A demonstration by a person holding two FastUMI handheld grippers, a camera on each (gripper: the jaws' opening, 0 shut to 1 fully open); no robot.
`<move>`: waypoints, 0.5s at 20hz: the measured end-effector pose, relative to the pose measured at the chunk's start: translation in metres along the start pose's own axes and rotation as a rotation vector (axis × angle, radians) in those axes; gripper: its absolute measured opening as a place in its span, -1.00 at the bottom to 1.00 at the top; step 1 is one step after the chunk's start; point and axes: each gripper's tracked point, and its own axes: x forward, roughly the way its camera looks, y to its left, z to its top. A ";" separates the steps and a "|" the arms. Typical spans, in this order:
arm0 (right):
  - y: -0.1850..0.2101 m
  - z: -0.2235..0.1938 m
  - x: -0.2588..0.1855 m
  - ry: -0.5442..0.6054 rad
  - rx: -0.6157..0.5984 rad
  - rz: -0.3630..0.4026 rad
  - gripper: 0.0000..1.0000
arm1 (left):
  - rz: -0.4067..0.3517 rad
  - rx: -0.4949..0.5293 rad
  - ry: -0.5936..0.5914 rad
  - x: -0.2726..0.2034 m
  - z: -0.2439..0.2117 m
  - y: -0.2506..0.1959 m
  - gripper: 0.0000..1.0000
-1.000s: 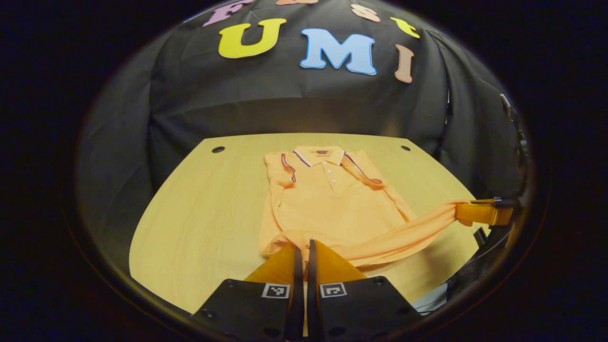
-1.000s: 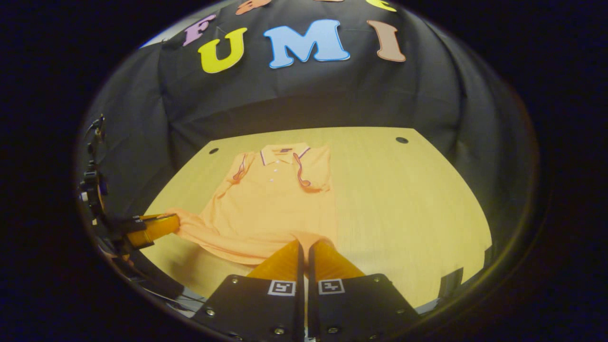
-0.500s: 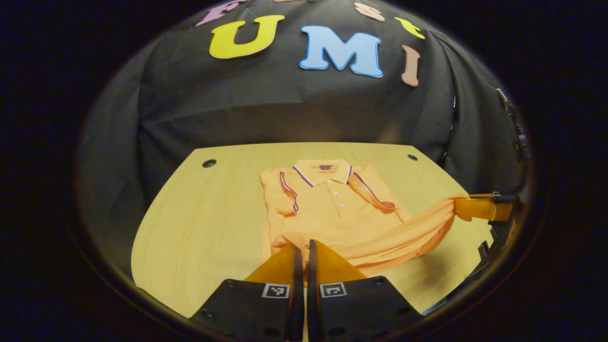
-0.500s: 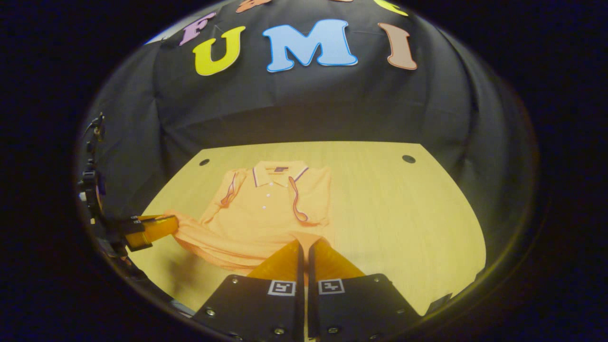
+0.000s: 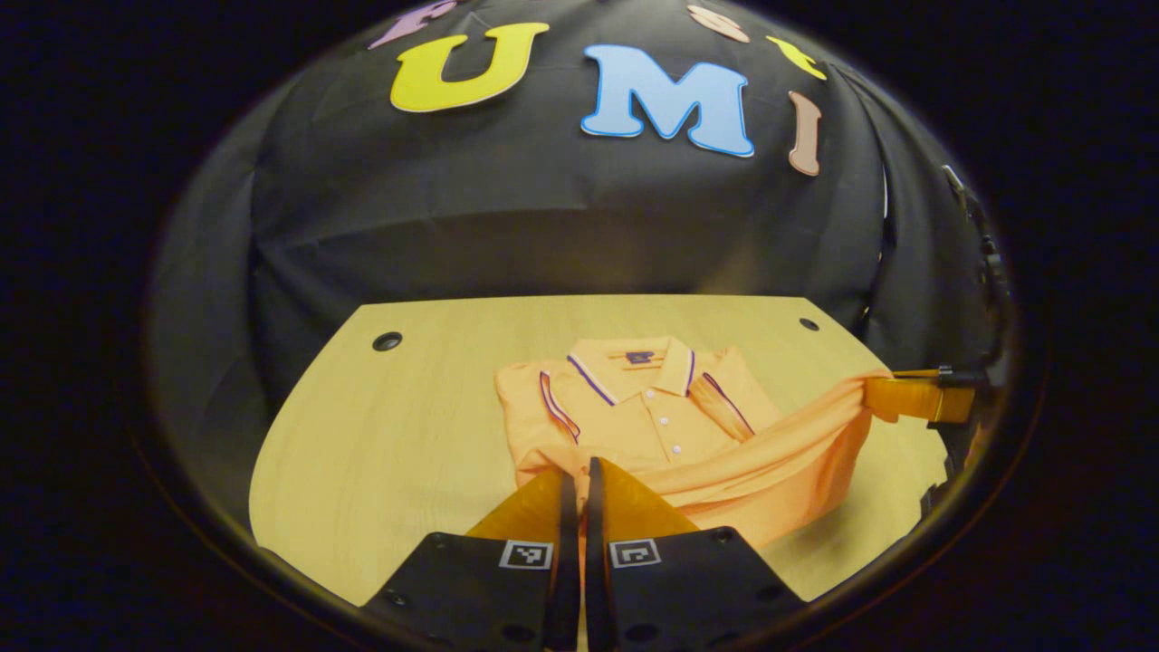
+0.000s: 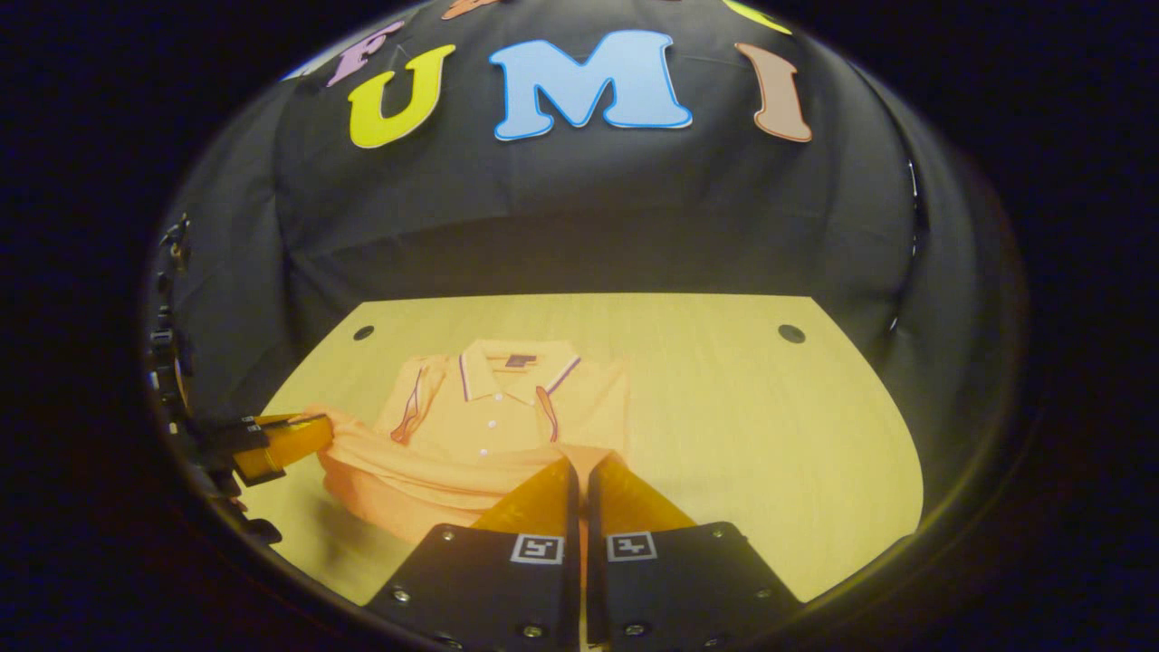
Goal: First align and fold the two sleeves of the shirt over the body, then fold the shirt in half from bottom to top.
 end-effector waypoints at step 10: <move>-0.010 0.042 0.068 -0.019 -0.027 -0.053 -0.94 | -0.003 -0.004 -0.050 0.075 0.051 0.015 -0.82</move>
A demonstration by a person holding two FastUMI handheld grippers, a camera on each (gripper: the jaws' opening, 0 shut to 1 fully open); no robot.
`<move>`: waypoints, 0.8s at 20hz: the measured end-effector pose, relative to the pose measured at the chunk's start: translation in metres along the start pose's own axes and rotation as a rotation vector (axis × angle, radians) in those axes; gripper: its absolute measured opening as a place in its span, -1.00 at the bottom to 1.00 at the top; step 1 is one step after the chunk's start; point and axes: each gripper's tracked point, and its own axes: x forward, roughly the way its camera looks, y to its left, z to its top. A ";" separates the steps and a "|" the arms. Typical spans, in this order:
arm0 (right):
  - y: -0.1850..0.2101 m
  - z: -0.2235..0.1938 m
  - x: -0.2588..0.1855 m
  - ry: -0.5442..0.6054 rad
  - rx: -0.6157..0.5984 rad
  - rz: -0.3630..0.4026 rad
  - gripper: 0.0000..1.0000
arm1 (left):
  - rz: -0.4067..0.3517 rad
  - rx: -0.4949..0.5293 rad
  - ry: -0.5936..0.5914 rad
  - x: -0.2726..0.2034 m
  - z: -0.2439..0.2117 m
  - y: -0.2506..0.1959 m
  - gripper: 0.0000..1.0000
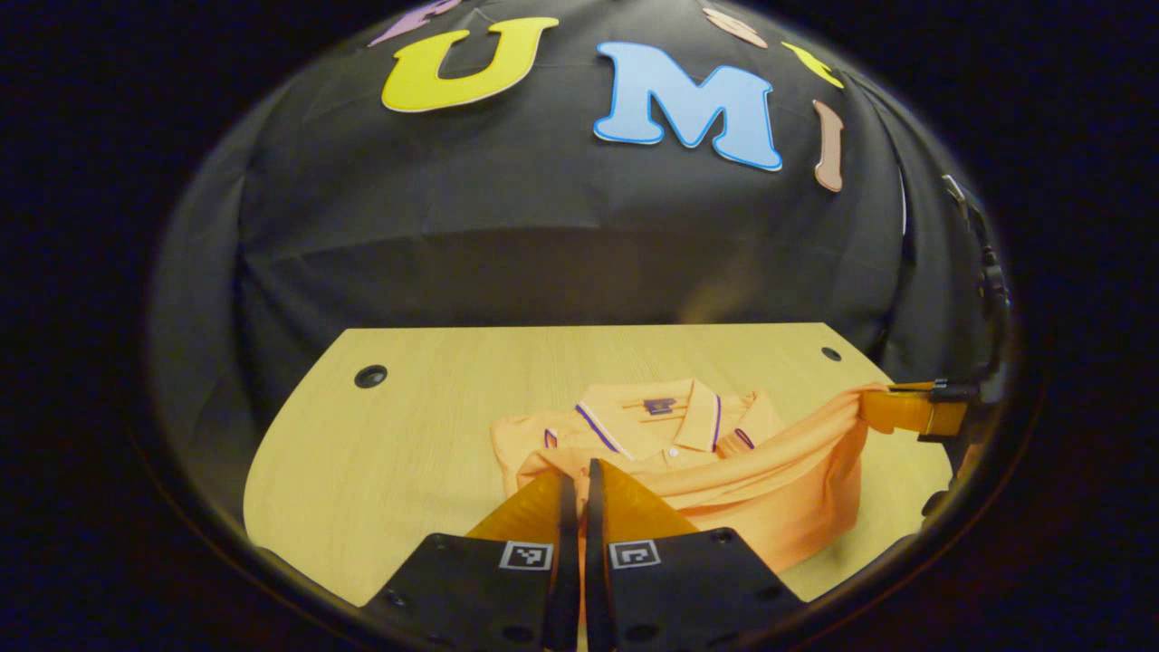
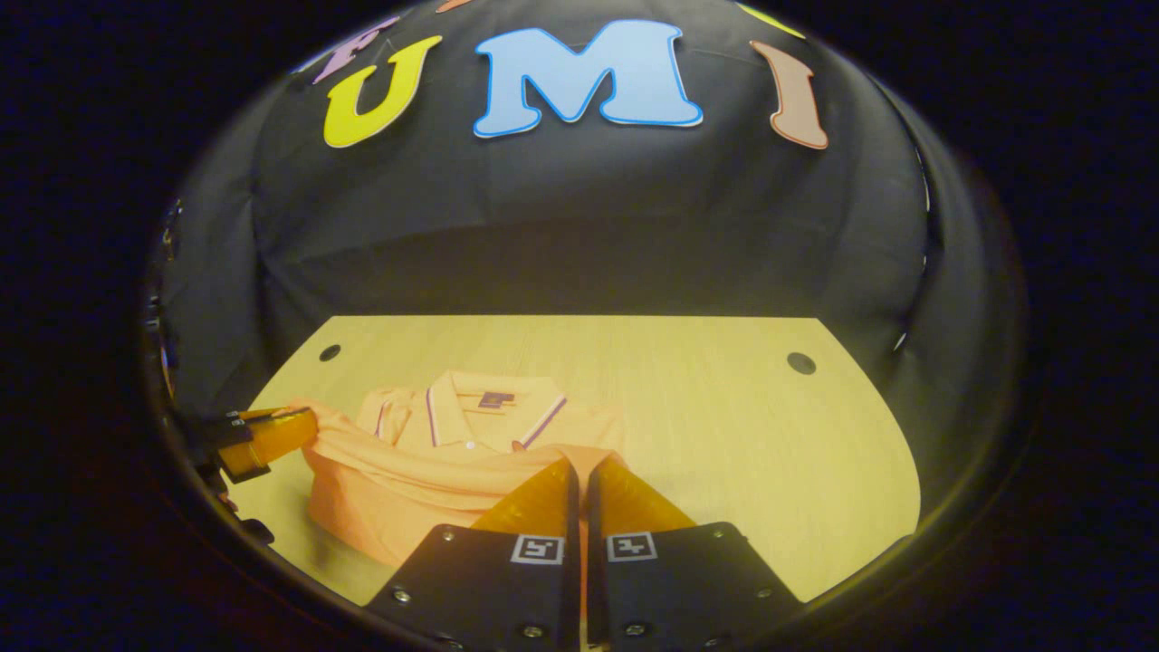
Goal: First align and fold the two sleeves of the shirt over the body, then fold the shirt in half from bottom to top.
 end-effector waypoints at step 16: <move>-0.007 0.020 0.103 0.017 0.043 -0.075 -0.94 | 0.024 0.086 -0.052 0.107 0.014 0.016 -0.82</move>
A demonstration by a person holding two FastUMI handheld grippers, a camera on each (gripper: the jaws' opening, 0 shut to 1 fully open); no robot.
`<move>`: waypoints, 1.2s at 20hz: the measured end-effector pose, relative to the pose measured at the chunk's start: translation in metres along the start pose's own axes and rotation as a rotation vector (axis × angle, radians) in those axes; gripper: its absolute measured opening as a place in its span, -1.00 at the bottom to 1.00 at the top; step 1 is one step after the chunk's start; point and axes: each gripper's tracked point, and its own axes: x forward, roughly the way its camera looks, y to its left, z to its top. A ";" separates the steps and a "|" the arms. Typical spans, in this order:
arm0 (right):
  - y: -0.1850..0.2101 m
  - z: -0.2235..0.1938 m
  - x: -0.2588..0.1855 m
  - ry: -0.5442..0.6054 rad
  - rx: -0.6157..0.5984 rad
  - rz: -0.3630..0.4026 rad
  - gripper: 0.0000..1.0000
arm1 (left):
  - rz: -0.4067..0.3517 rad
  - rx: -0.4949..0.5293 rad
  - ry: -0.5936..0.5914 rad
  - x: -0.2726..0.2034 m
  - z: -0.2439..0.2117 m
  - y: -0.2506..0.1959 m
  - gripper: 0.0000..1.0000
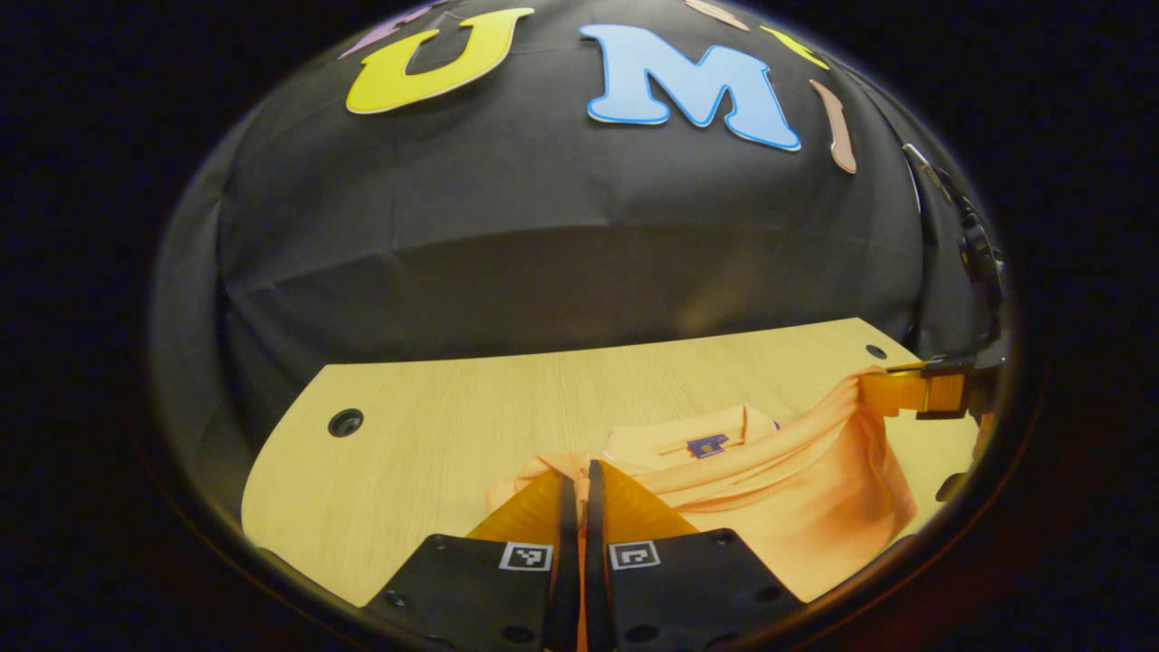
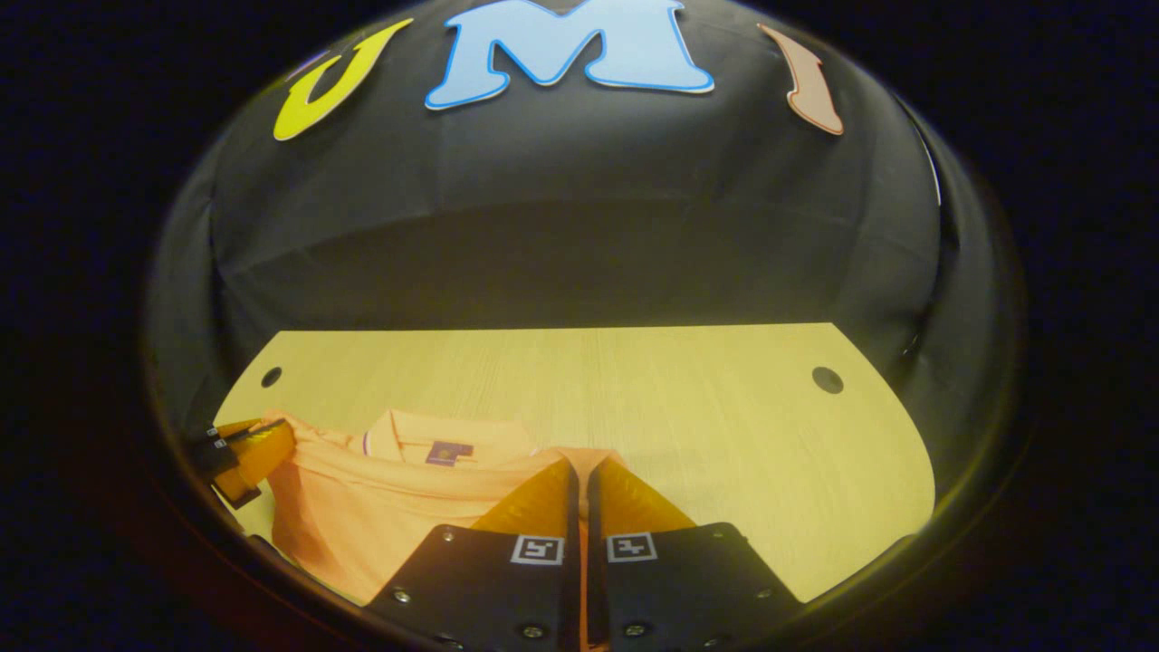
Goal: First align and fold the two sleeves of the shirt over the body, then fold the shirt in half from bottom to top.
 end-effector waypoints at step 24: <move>-0.017 -0.010 -0.021 0.023 -0.086 -0.049 -0.20 | 0.017 0.013 -0.007 -0.017 0.001 -0.001 0.05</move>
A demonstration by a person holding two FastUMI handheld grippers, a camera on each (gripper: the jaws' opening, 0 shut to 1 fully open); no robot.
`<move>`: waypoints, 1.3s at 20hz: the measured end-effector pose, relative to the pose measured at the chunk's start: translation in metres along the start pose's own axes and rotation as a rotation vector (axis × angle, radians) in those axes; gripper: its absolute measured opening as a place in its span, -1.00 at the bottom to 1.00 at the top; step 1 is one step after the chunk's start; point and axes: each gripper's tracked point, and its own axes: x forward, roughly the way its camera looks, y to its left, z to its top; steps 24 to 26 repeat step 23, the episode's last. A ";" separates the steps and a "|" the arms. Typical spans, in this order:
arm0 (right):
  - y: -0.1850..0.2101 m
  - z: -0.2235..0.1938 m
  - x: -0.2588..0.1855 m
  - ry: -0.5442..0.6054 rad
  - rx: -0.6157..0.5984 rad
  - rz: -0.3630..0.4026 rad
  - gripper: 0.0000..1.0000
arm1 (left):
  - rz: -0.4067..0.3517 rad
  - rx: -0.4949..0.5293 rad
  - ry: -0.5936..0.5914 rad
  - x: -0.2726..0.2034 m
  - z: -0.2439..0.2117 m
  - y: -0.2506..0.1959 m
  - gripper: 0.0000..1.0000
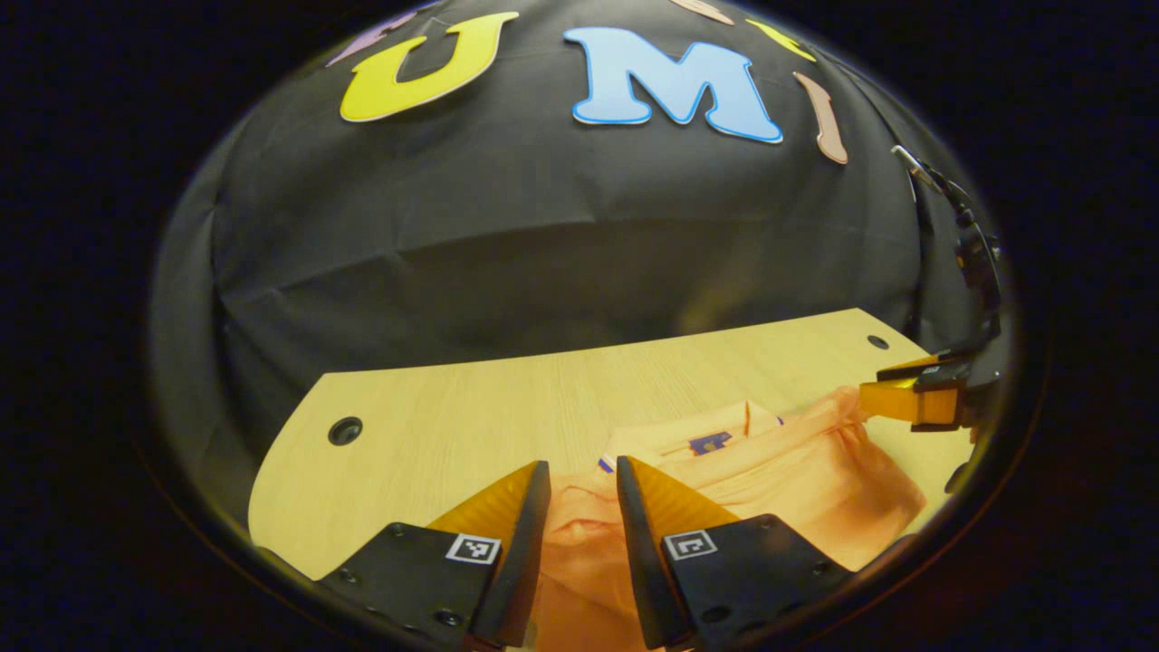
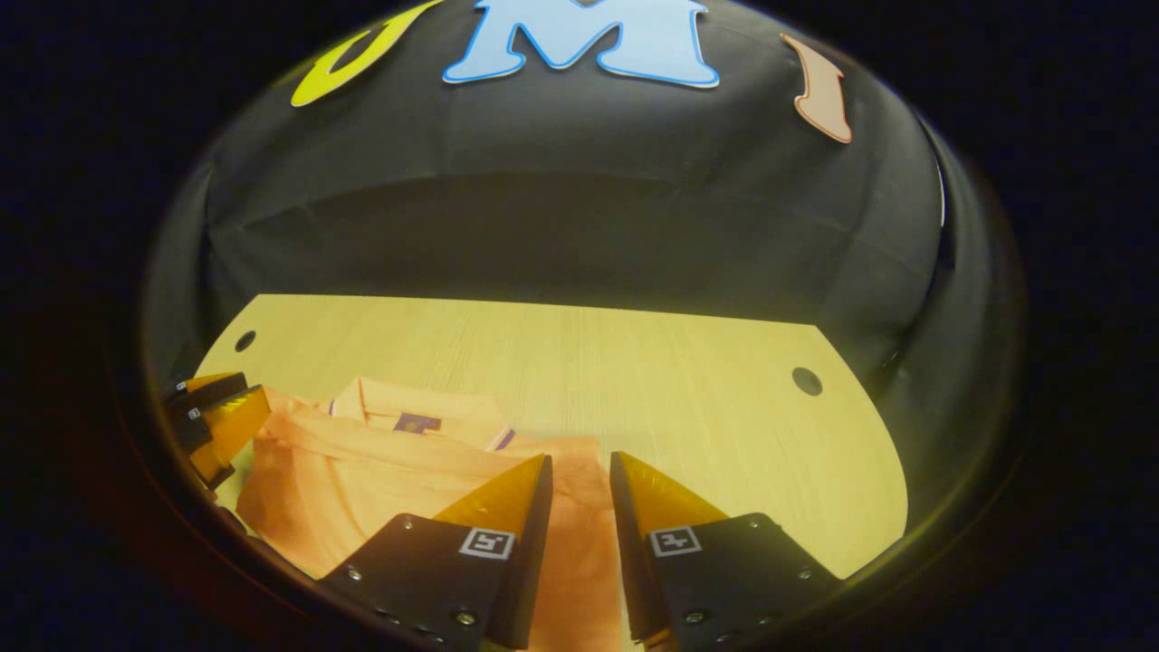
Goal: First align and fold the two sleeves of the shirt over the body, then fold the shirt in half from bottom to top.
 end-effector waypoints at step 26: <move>-0.023 0.011 -0.201 -0.283 -0.009 0.088 0.57 | 0.152 -0.055 -0.250 -0.201 0.069 -0.005 0.87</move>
